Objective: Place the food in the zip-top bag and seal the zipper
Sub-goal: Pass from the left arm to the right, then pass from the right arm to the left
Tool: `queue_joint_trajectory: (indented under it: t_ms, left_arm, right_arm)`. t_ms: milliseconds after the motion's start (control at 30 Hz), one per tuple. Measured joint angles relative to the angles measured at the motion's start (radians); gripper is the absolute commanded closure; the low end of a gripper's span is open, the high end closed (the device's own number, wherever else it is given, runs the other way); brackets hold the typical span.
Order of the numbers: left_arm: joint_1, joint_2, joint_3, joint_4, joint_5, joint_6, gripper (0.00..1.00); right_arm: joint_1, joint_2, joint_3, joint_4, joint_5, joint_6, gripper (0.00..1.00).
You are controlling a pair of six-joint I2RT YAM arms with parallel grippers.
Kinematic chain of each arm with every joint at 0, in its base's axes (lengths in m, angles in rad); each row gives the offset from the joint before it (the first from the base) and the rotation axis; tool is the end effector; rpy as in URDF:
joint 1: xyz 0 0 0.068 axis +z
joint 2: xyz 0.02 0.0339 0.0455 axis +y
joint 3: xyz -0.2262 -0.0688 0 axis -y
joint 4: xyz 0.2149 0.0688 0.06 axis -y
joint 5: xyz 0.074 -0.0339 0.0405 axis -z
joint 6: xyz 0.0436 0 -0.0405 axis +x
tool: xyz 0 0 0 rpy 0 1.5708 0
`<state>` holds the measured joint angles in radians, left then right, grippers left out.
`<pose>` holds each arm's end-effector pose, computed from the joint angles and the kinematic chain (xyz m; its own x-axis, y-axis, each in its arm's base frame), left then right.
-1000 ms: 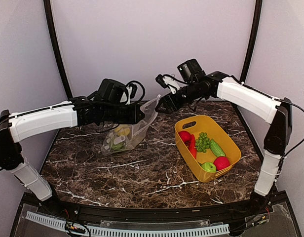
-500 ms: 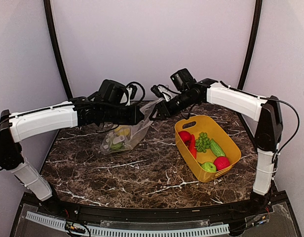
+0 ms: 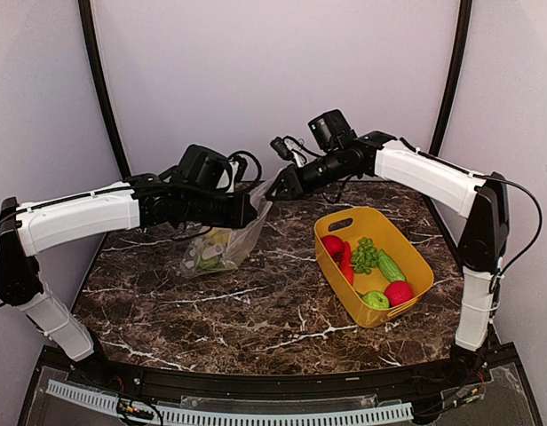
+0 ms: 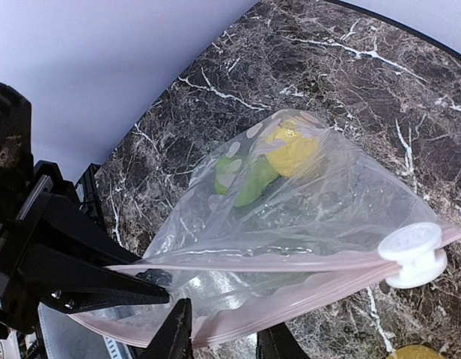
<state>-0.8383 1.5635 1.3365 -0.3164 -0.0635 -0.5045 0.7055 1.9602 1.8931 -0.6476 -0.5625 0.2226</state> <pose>0.2306 -0.2523 0.2890 -0.6438 -0.0056 -0.7652 0.4506 0.8054 -0.3850 0.2956 0.2823 0.2956 -0.6754 -0.3300 -0.6595 -0.7239 0.4672 0.5076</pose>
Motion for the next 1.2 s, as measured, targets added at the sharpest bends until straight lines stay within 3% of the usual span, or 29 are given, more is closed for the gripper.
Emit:
queue_joint_trajectory:
  t_ms: [100, 133, 300, 567, 733, 900, 1067, 1200]
  left_arm:
    - [-0.007, 0.000, 0.000, -0.001, -0.002, 0.000, 0.90]
    - [-0.010, 0.000, 0.000, -0.002, -0.004, 0.000, 0.87]
    - [-0.018, 0.004, 0.007, -0.021, -0.017, 0.011, 0.73]
    - [-0.018, 0.077, 0.146, -0.166, -0.104, 0.013, 0.77]
    - [-0.018, 0.096, 0.200, -0.250, -0.149, 0.011, 0.68]
    - [-0.020, 0.096, 0.248, -0.319, -0.170, 0.019, 0.80]
    - [-0.021, 0.106, 0.298, -0.377, -0.174, 0.024, 0.97]
    - [-0.023, 0.118, 0.305, -0.399, -0.167, 0.031, 0.99]
  right_arm:
    - [-0.002, 0.004, 0.001, 0.003, 0.002, 0.024, 0.98]
    - [-0.002, 0.008, 0.001, 0.004, 0.002, 0.032, 1.00]
    - [-0.003, 0.018, 0.001, 0.004, -0.010, 0.053, 1.00]
    - [-0.003, 0.016, -0.017, 0.027, -0.037, 0.067, 1.00]
    - [-0.002, 0.016, -0.025, 0.029, -0.039, 0.066, 1.00]
    - [-0.001, 0.014, -0.031, 0.031, -0.040, 0.066, 1.00]
    - [-0.001, 0.010, -0.031, 0.034, -0.040, 0.066, 1.00]
    - [0.000, 0.009, -0.032, 0.035, -0.048, 0.064, 1.00]
